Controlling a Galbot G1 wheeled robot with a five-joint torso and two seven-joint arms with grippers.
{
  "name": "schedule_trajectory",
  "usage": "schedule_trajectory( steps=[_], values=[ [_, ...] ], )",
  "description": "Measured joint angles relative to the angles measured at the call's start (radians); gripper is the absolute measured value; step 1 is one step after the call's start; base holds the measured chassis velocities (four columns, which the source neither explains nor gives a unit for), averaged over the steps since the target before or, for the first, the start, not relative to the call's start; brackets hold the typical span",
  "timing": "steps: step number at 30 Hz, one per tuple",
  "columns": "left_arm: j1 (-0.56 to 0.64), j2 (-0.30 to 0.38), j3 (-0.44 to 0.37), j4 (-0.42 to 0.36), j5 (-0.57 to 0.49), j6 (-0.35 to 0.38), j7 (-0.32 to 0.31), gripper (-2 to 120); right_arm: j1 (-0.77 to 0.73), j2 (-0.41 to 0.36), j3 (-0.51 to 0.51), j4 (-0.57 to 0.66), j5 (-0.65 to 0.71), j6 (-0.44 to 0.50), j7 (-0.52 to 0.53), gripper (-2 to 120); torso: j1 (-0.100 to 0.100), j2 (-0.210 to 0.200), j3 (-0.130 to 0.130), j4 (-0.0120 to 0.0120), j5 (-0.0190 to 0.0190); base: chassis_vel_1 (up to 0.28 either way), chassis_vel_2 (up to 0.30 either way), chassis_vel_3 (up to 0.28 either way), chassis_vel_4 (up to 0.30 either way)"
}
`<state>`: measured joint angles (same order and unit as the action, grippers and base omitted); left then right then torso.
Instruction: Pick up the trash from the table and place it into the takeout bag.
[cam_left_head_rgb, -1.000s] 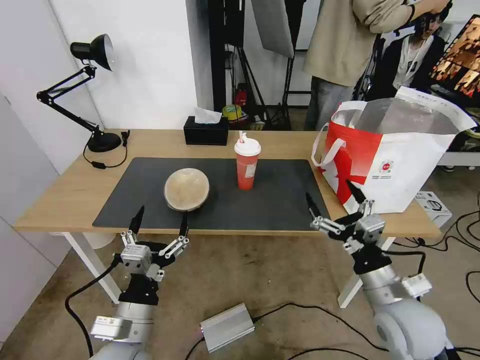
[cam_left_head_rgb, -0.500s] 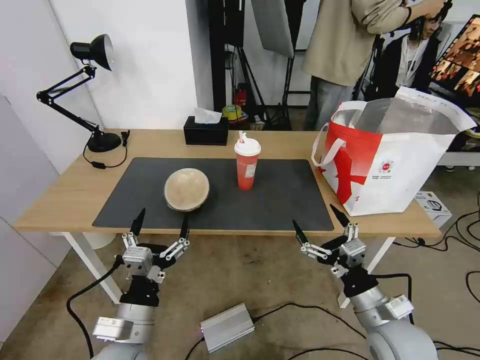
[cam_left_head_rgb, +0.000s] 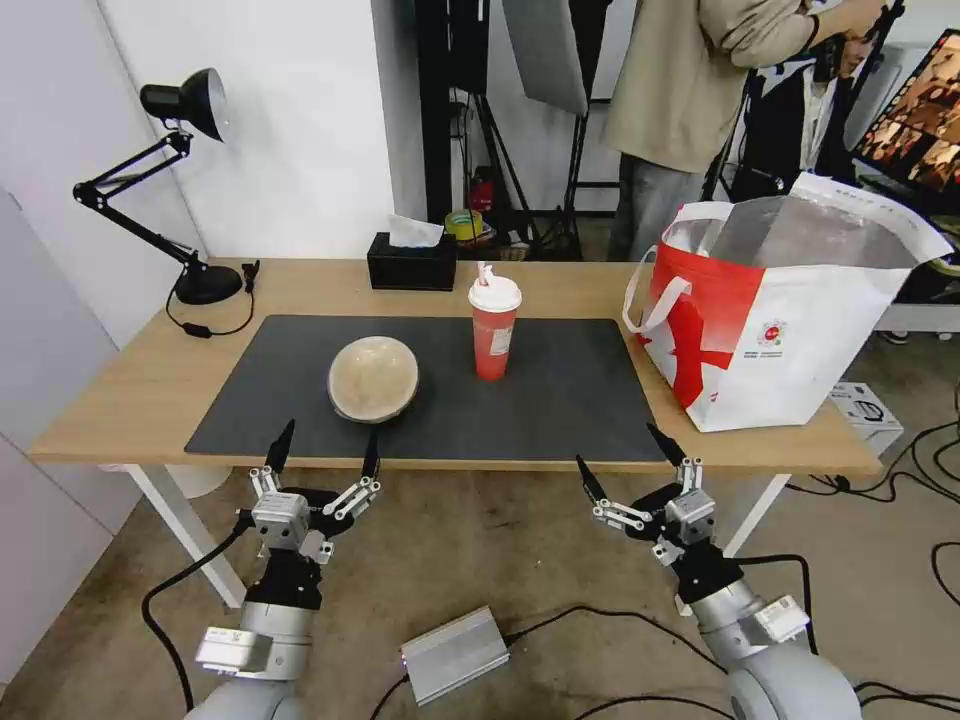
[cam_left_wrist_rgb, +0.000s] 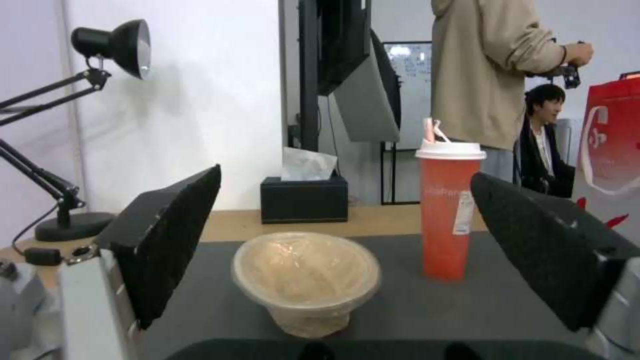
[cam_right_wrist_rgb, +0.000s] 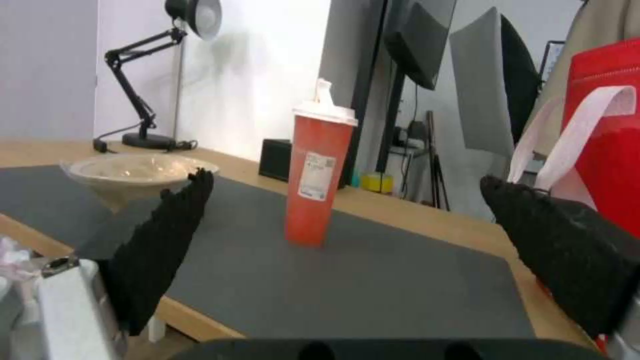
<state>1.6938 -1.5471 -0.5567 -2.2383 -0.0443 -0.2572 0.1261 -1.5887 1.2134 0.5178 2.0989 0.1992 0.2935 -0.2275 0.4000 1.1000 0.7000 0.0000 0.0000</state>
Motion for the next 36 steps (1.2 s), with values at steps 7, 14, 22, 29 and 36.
schedule_trajectory(
  steps=[7,14,22,29,36],
  values=[
    [0.006,-0.001,-0.006,0.007,-0.003,-0.010,0.000,100,0.030,-0.006,-0.017,-0.021,0.003,-0.005,0.002,100,0.000,0.000,0.000,0.0000,0.0000,0.000,0.000,0.000,0.000],
    [0.013,-0.003,-0.012,0.004,-0.004,-0.010,-0.001,100,0.052,-0.014,-0.028,-0.038,0.007,-0.009,0.006,100,0.000,0.000,0.000,0.0000,0.0000,0.000,0.000,0.000,0.000],
    [0.033,-0.016,-0.013,-0.009,0.002,-0.021,-0.001,100,0.084,-0.032,-0.038,-0.041,0.032,-0.032,0.010,100,0.000,0.000,0.000,0.0000,0.0000,0.000,0.000,0.000,0.000],
    [0.081,-0.034,-0.011,-0.033,0.029,-0.064,-0.001,100,0.095,-0.053,-0.031,-0.020,0.061,-0.052,0.010,100,0.000,0.000,0.000,0.0000,0.0000,0.000,0.000,0.000,0.000],
    [0.109,-0.046,-0.007,-0.062,0.048,-0.095,-0.001,100,0.110,-0.082,-0.042,-0.010,0.087,-0.078,0.006,100,0.000,0.000,0.000,0.0000,0.0001,0.000,0.000,0.000,0.000]
  ],
)
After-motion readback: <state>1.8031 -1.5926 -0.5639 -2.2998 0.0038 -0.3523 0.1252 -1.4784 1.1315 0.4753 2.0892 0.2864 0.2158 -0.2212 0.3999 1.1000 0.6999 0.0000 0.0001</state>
